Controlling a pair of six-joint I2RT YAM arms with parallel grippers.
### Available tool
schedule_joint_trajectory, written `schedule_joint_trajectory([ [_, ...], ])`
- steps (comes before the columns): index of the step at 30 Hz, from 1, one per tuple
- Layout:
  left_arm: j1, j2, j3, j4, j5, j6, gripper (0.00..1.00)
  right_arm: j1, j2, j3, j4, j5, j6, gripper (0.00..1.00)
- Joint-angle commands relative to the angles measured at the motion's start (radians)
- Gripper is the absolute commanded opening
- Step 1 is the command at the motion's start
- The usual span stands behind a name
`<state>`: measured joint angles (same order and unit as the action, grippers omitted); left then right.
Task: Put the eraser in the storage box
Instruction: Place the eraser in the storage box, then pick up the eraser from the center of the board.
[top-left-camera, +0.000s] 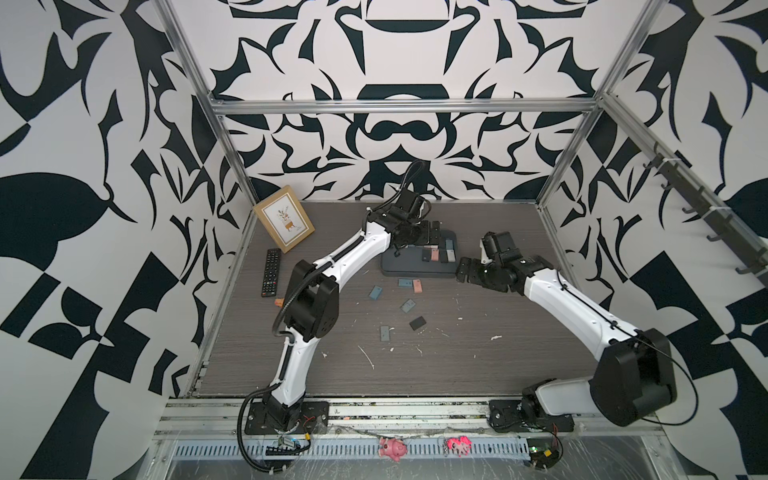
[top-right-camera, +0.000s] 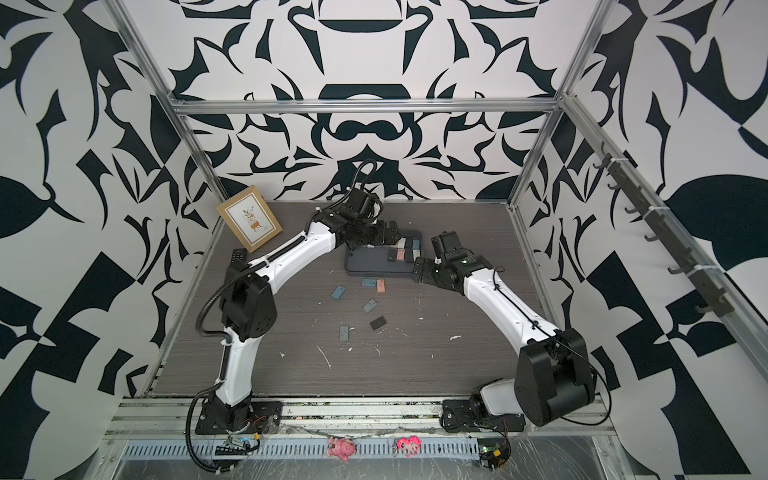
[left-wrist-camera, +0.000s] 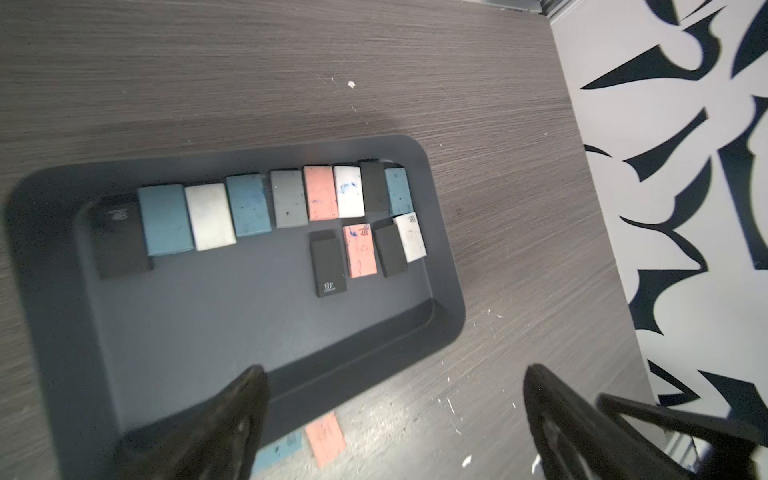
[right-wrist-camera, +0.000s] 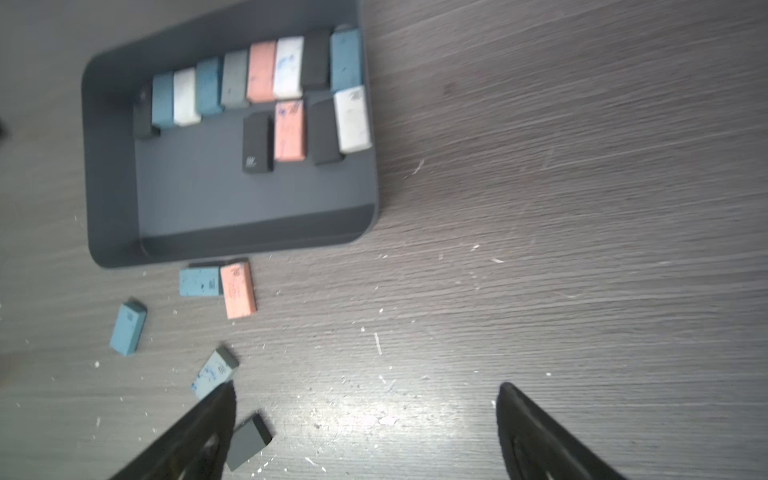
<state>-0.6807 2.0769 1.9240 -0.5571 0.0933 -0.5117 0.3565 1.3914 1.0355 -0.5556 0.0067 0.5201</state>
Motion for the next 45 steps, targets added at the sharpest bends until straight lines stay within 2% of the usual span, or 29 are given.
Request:
schedule_joint_trajectory([
  [1,0.008,-0.136,-0.124,0.004,-0.009,-0.007,0.99,0.082,0.023,0.018,-0.02,0.081,0.016,0.98],
  [4,0.016,-0.266,-0.271,0.022,-0.013,-0.016,0.99,0.169,0.058,0.028,-0.027,0.12,0.053,0.93],
  [7,0.029,-0.394,-0.425,0.039,-0.008,-0.034,0.99,0.259,0.105,0.048,-0.041,0.163,0.111,0.92],
  [12,0.065,-0.577,-0.666,0.081,0.018,-0.067,0.99,0.386,0.206,0.08,-0.031,0.176,0.265,0.9],
  [16,0.108,-0.702,-0.845,0.123,0.045,-0.099,0.99,0.469,0.294,0.14,-0.044,0.242,0.364,0.89],
  [22,0.163,-0.869,-1.048,0.166,0.097,-0.14,0.99,0.554,0.445,0.271,-0.104,0.286,0.417,0.86],
  [29,0.211,-0.941,-1.128,0.166,0.143,-0.139,0.99,0.565,0.49,0.24,-0.024,0.261,0.517,0.79],
  [38,0.222,-0.919,-1.154,0.189,0.168,-0.14,0.99,0.564,0.531,0.243,0.055,0.231,0.604,0.73],
  [45,0.227,-0.913,-1.154,0.198,0.178,-0.139,0.99,0.552,0.568,0.254,0.053,0.25,0.644,0.64],
])
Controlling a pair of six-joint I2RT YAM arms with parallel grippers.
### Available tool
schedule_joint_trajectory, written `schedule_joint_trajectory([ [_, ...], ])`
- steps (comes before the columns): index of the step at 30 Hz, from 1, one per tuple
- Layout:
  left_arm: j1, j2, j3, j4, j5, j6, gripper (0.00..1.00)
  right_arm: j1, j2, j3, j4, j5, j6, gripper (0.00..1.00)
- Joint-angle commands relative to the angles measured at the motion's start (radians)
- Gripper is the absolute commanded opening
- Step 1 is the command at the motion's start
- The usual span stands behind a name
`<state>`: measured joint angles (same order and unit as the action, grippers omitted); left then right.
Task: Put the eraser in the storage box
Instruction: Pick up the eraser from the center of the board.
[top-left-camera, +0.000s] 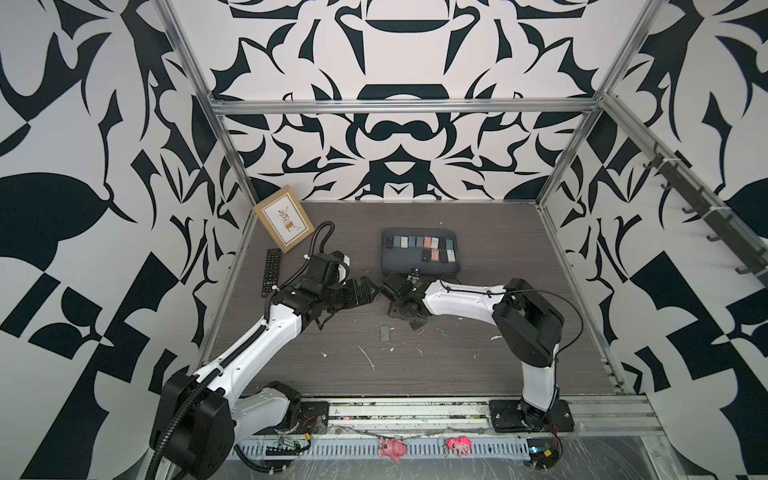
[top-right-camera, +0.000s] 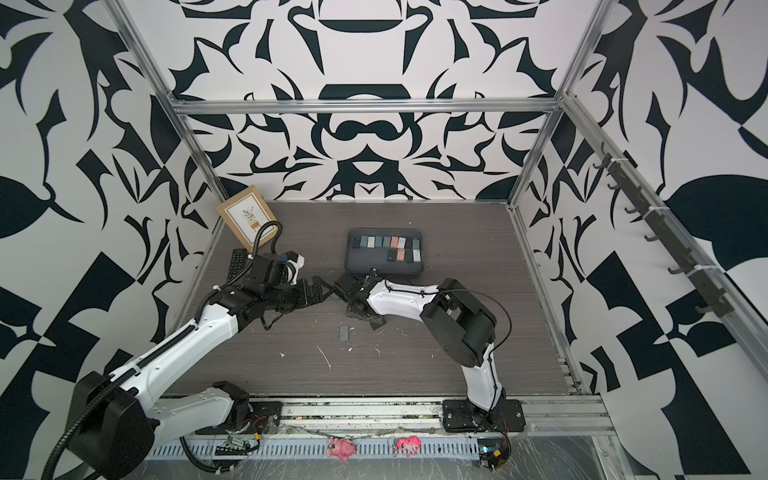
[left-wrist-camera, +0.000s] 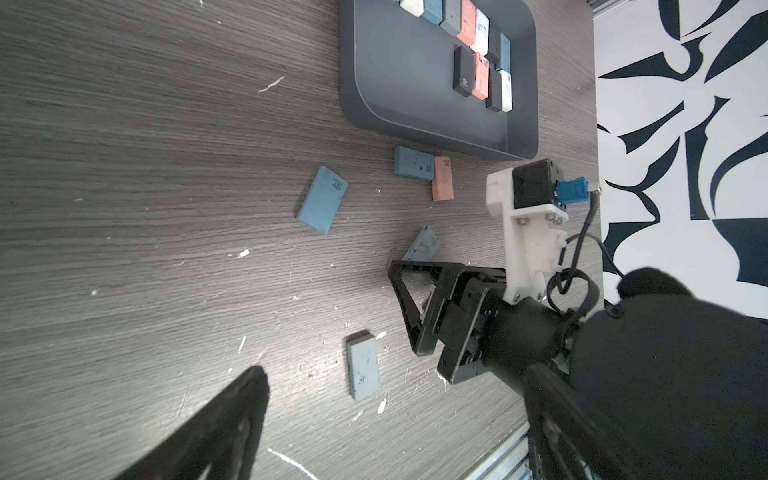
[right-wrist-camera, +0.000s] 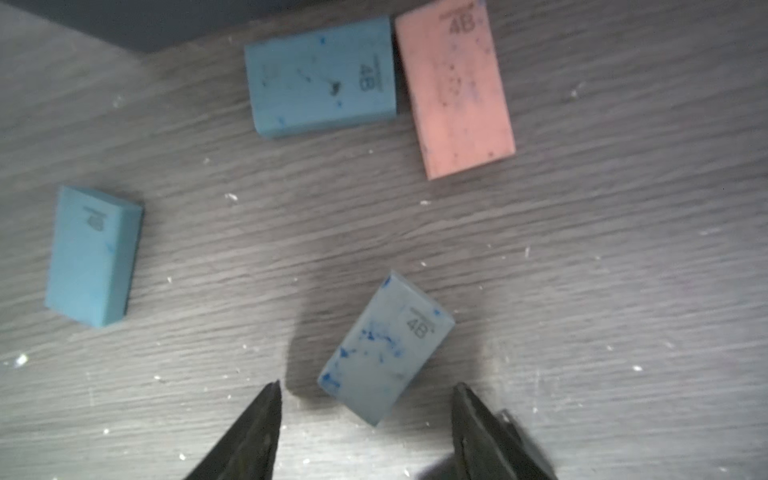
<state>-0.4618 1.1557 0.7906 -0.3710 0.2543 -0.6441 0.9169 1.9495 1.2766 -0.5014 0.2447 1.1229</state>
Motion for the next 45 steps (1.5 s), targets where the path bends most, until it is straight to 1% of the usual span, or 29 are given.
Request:
schedule_joint_trajectory([
  [1,0.009,0.008,-0.021,0.011,0.017,-0.006,0.99,-0.014,0.012,0.006,0.007,0.008,0.044,0.63],
  [4,0.014,0.008,-0.027,0.014,0.021,-0.006,0.99,-0.019,0.024,0.012,-0.001,0.013,0.038,0.6],
  [8,0.018,0.012,-0.034,0.019,0.026,-0.006,0.99,-0.021,0.041,0.024,-0.016,0.025,0.027,0.58],
  [12,0.02,0.019,-0.037,0.029,0.037,-0.009,0.99,-0.027,0.066,0.034,-0.026,0.034,0.01,0.5],
  [21,0.022,0.033,-0.034,0.037,0.048,-0.021,0.99,-0.029,0.088,0.064,-0.076,0.08,-0.061,0.39],
  [24,0.022,0.039,-0.034,0.041,0.054,-0.029,0.99,-0.03,0.092,0.075,-0.094,0.099,-0.106,0.3],
  [29,0.023,0.043,-0.034,0.047,0.059,-0.038,0.99,-0.038,0.085,0.09,-0.103,0.095,-0.184,0.22],
  [34,0.023,0.045,-0.027,0.048,0.072,-0.049,0.99,-0.057,0.064,0.143,-0.141,0.076,-0.282,0.21],
  [37,0.023,0.045,-0.015,0.052,0.089,-0.062,0.99,-0.081,0.042,0.185,-0.151,0.017,-0.359,0.2],
  [41,0.026,0.051,0.007,0.065,0.121,-0.087,0.99,-0.11,0.018,0.299,-0.23,0.009,-0.45,0.2],
  [45,0.036,0.072,0.035,0.087,0.136,-0.103,0.99,-0.179,0.011,0.404,-0.267,-0.033,-0.488,0.2],
])
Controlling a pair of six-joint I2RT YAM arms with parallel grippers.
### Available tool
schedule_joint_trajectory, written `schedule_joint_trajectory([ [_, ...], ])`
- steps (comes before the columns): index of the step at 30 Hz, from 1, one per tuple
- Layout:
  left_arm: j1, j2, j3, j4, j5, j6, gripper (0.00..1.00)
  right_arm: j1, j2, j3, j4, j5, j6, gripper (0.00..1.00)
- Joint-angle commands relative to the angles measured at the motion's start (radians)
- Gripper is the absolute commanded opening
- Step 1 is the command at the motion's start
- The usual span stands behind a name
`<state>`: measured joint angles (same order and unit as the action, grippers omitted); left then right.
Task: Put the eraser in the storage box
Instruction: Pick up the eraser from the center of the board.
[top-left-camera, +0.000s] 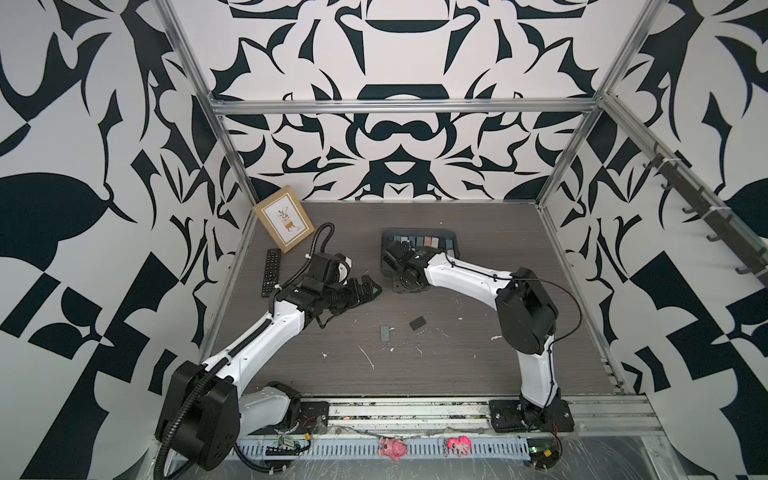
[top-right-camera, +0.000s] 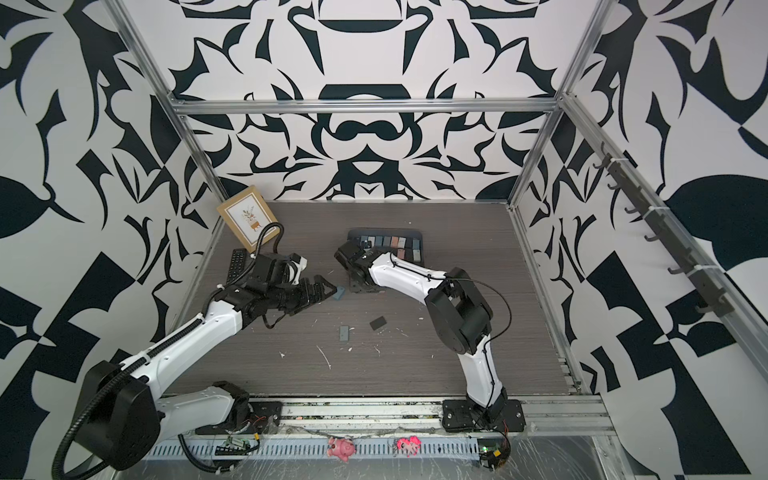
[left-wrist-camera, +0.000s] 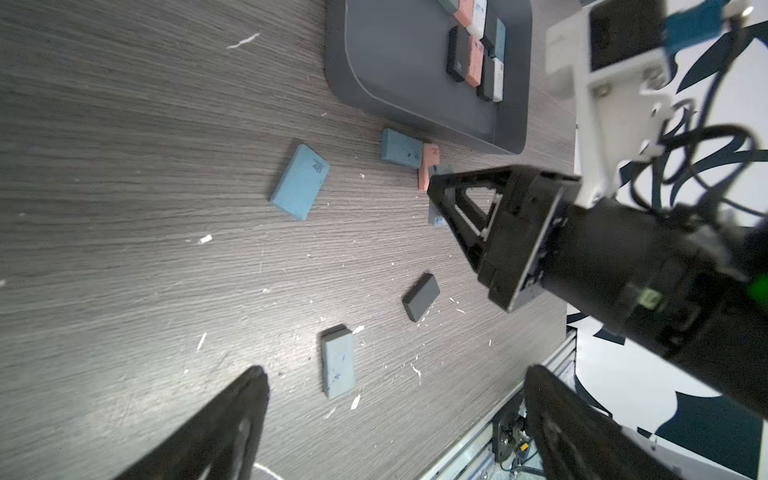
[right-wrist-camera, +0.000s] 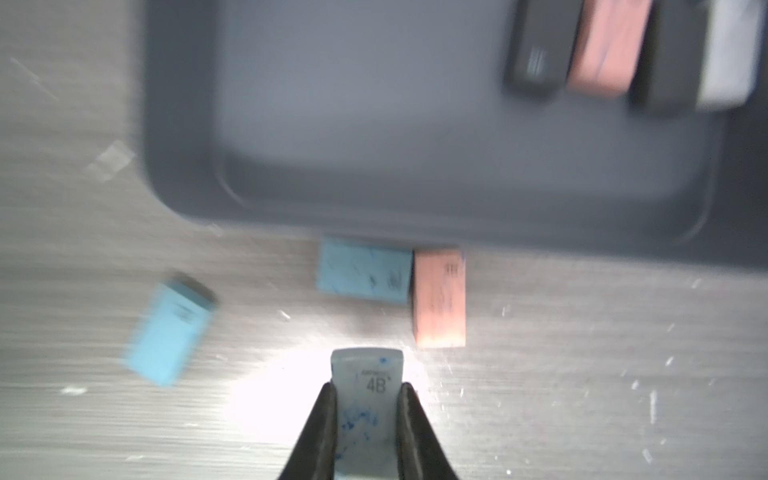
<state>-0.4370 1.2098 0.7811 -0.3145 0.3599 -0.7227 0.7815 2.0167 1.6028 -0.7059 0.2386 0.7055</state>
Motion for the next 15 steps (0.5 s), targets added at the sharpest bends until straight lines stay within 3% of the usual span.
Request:
schedule_joint_trajectory([
  [1,0.015,0.027,0.052,0.034,0.035,-0.028,0.99,-0.063,-0.052,0.096,-0.063,-0.036,-0.072,0.2],
  [8,0.021,0.135,0.139,0.074,0.067,-0.043,0.99,-0.183,0.052,0.234,-0.052,-0.126,-0.041,0.2],
  [15,0.026,0.224,0.197,0.107,0.102,-0.05,0.99,-0.238,0.18,0.348,-0.043,-0.145,-0.009,0.2],
])
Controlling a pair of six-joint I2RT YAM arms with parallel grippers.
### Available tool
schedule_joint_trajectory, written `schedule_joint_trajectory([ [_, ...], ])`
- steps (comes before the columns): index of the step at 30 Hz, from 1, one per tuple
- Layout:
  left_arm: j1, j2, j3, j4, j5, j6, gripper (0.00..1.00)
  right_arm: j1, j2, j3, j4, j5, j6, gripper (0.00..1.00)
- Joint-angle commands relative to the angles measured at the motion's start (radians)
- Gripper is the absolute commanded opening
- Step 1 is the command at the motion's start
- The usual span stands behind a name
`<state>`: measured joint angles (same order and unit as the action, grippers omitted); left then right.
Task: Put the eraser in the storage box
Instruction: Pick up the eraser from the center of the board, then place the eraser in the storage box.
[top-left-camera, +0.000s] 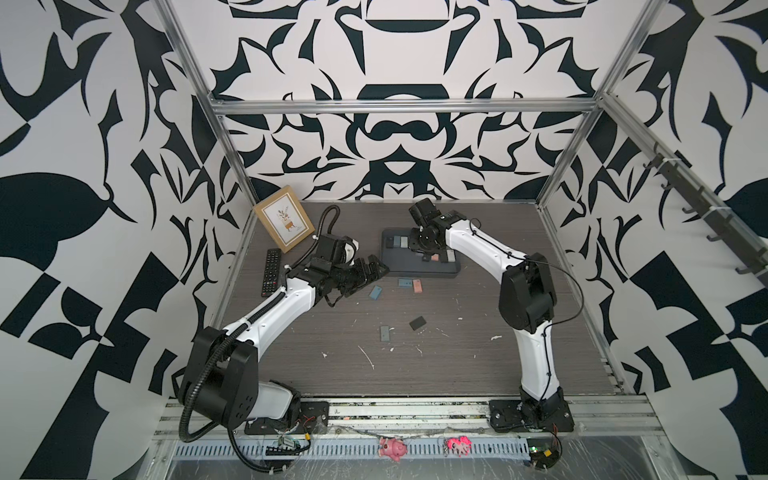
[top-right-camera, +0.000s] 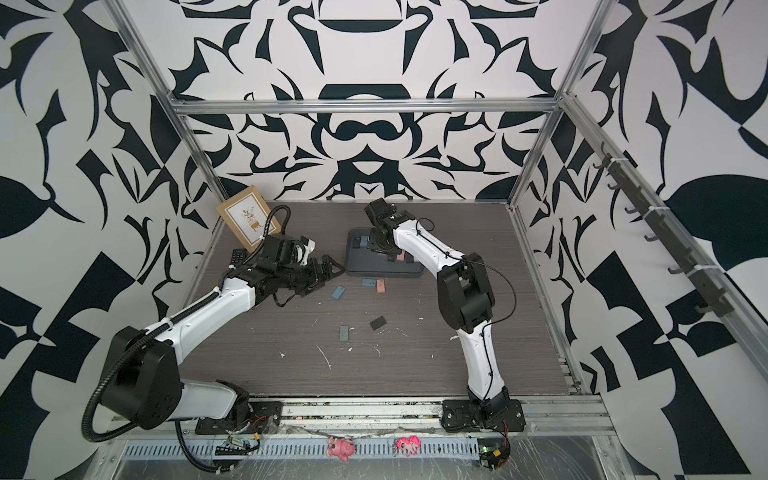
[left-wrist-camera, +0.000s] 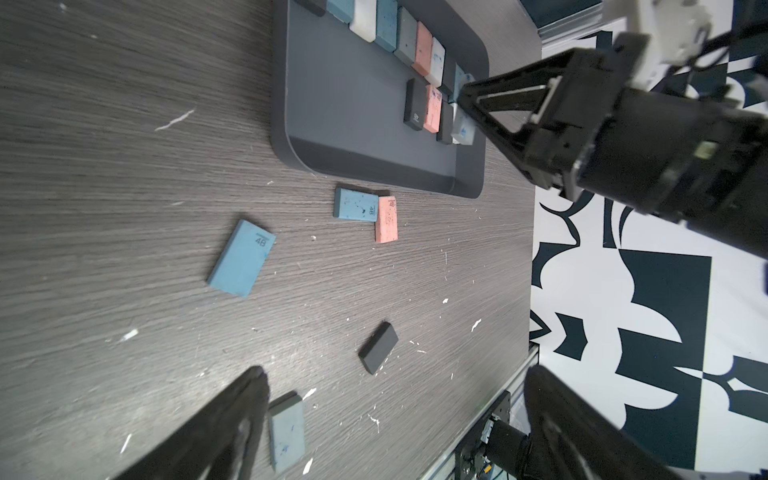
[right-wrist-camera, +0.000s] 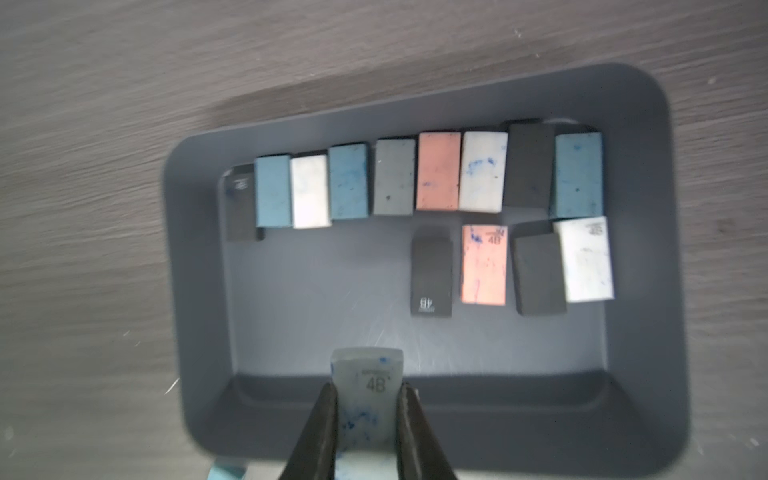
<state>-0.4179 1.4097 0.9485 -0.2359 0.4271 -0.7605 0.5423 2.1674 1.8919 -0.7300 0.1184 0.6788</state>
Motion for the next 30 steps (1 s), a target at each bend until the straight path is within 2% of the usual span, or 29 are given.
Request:
schedule_joint_trajectory([
  [1,0.008,0.033,0.035,0.031,0.039,-0.013,0.99,-0.002,0.046,0.074,-0.024,-0.025,0.02,0.2],
  [15,0.027,0.09,0.033,0.065,0.069,-0.01,0.99,-0.039,0.206,0.217,-0.035,-0.038,0.047,0.2],
  [30,0.034,0.106,0.025,0.07,0.08,-0.005,0.99,-0.05,0.26,0.311,-0.102,0.017,0.016,0.22],
])
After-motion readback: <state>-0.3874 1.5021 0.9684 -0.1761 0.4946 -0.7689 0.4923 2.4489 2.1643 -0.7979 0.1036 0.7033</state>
